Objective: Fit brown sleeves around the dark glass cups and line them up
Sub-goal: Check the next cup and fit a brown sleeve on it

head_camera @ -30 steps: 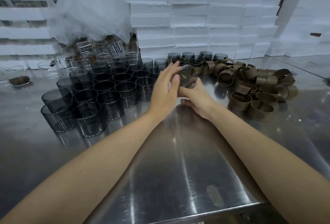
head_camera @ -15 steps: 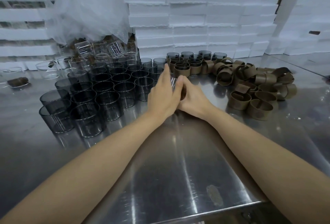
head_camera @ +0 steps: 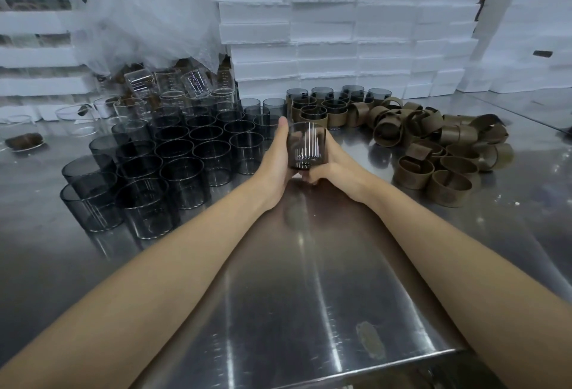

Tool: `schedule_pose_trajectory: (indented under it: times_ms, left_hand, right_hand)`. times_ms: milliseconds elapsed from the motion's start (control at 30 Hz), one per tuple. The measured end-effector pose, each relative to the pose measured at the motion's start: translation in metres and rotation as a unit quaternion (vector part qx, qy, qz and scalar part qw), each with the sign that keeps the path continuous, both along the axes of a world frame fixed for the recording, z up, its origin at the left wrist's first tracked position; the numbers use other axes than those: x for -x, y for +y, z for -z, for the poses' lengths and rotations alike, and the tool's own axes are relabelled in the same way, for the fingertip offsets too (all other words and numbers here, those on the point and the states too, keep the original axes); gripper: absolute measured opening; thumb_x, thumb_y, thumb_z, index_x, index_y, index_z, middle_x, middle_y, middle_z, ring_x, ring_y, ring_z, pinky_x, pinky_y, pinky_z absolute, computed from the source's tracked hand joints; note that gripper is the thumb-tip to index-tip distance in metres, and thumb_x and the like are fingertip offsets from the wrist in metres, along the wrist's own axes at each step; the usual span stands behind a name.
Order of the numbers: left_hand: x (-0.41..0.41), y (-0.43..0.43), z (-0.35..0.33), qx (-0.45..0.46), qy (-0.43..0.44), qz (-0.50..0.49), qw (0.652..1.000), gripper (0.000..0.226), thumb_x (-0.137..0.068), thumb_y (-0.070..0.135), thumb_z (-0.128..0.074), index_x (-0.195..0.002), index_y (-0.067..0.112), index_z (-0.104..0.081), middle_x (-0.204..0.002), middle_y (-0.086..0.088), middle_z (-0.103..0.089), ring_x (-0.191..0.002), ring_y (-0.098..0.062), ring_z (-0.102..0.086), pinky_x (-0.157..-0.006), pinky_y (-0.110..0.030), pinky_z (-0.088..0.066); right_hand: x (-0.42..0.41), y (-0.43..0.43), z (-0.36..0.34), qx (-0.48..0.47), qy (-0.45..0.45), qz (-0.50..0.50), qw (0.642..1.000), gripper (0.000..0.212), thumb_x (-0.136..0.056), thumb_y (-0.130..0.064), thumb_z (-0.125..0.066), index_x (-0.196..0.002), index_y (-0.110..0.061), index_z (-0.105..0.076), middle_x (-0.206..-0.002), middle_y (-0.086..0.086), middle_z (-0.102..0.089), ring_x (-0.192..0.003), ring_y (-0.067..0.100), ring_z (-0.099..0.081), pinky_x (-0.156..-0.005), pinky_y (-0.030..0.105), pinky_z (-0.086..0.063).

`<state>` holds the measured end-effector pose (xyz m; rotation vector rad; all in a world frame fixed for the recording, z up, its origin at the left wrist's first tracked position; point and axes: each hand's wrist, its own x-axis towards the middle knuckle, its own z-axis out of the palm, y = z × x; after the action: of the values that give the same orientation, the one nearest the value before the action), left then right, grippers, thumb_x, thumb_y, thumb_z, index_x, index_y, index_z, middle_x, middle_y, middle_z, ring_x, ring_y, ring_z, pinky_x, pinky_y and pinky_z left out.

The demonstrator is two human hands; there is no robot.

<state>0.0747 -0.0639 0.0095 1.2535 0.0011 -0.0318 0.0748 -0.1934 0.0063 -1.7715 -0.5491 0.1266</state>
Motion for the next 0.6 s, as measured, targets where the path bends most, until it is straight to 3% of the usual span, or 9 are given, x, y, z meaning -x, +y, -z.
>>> schedule_pose_trajectory:
  times_ms: [133,233,300,333,400,433,500,600]
  left_hand:
    - [0.001,-0.003,0.004,-0.007,-0.041,0.022,0.999,0.046,-0.098,0.056,-0.036,-0.099,0.02,-0.065,-0.079,-0.004,-0.072,-0.066,-0.019,-0.066,-0.06,-0.031,-0.05]
    - [0.003,-0.002,0.005,-0.027,-0.048,0.049,0.997,0.033,-0.099,0.045,-0.047,-0.108,0.018,-0.063,-0.101,-0.01,-0.07,-0.09,-0.024,-0.066,-0.08,-0.036,-0.052]
    - [0.004,-0.002,0.006,-0.035,-0.042,0.046,0.997,0.044,-0.098,0.045,-0.049,-0.124,0.011,-0.058,-0.12,-0.017,-0.066,-0.109,-0.03,-0.064,-0.099,-0.042,-0.048]
    - [0.005,-0.002,0.006,-0.033,-0.043,0.036,0.998,0.05,-0.098,0.047,-0.049,-0.13,0.009,-0.053,-0.125,-0.017,-0.064,-0.114,-0.029,-0.063,-0.105,-0.043,-0.046]
    - [0.005,-0.002,0.007,-0.024,-0.053,0.004,0.998,0.049,-0.096,0.05,-0.05,-0.13,0.015,-0.047,-0.125,-0.011,-0.064,-0.113,-0.023,-0.064,-0.105,-0.043,-0.046]
    - [0.004,-0.001,0.008,-0.025,-0.058,-0.01,0.998,0.043,-0.096,0.052,-0.05,-0.125,0.02,-0.045,-0.123,-0.008,-0.063,-0.11,-0.019,-0.065,-0.102,-0.041,-0.049]
    - [0.003,-0.001,0.009,-0.061,-0.06,-0.028,0.996,0.038,-0.094,0.058,-0.047,-0.118,0.029,-0.041,-0.122,-0.002,-0.06,-0.107,-0.013,-0.063,-0.096,-0.034,-0.051]
    - [0.003,-0.001,0.012,-0.14,-0.069,-0.021,0.988,0.053,-0.093,0.063,-0.043,-0.128,0.025,-0.035,-0.127,0.001,-0.055,-0.119,-0.013,-0.055,-0.107,-0.039,-0.044]
  right_hand:
    - [-0.001,0.004,0.001,0.002,-0.006,0.034,0.999,0.066,-0.067,0.014,-0.052,-0.117,-0.027,-0.042,-0.087,0.013,-0.055,-0.074,0.017,-0.055,-0.059,0.025,-0.048]
    - [-0.001,0.007,0.001,0.025,-0.06,0.069,0.996,0.063,-0.071,0.011,-0.056,-0.124,-0.02,-0.044,-0.098,0.001,-0.059,-0.09,0.017,-0.058,-0.074,0.027,-0.052]
    - [-0.001,0.007,0.002,0.104,-0.13,0.101,0.981,0.063,-0.074,-0.002,-0.061,-0.134,-0.014,-0.045,-0.109,-0.002,-0.054,-0.108,0.021,-0.051,-0.095,0.033,-0.046]
    - [-0.002,0.006,0.003,0.137,-0.151,0.127,0.971,0.072,-0.078,-0.005,-0.063,-0.144,-0.014,-0.036,-0.115,-0.002,-0.046,-0.111,0.018,-0.046,-0.101,0.028,-0.04]
    - [0.0,0.008,0.002,0.16,-0.176,0.151,0.959,0.088,-0.083,-0.002,-0.061,-0.154,-0.012,-0.011,-0.13,0.006,-0.035,-0.117,0.019,-0.043,-0.098,0.017,-0.033]
    - [0.001,0.012,0.002,0.168,-0.195,0.144,0.956,0.091,-0.083,0.001,-0.06,-0.155,-0.011,-0.005,-0.137,0.01,-0.031,-0.123,0.022,-0.042,-0.099,0.018,-0.033]
    - [0.002,0.021,0.004,0.192,-0.228,0.126,0.946,0.095,-0.081,0.004,-0.06,-0.154,-0.008,0.0,-0.147,0.015,-0.026,-0.136,0.026,-0.032,-0.108,0.024,-0.028]
    - [0.003,0.027,0.007,0.18,-0.213,0.15,0.949,0.101,-0.08,0.001,-0.066,-0.153,-0.005,0.004,-0.155,0.015,-0.02,-0.145,0.027,-0.019,-0.11,0.02,-0.016]
